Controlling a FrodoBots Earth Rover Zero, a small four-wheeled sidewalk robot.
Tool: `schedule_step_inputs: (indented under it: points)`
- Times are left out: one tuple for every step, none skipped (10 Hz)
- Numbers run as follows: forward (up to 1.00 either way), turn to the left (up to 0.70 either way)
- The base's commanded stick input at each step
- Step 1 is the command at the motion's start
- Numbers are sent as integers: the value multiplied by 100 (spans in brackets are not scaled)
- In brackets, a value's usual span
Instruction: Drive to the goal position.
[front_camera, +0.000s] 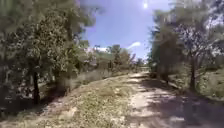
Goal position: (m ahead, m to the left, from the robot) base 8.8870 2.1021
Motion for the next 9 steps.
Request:
schedule_step_inputs:
  points:
    - [70,-35]
    - [70,-35]
    - [70,-35]
    - [70,-35]
    - [70,-35]
    - [70,-35]
    - [70,-35]
    - [70,-35]
    - [70,-14]
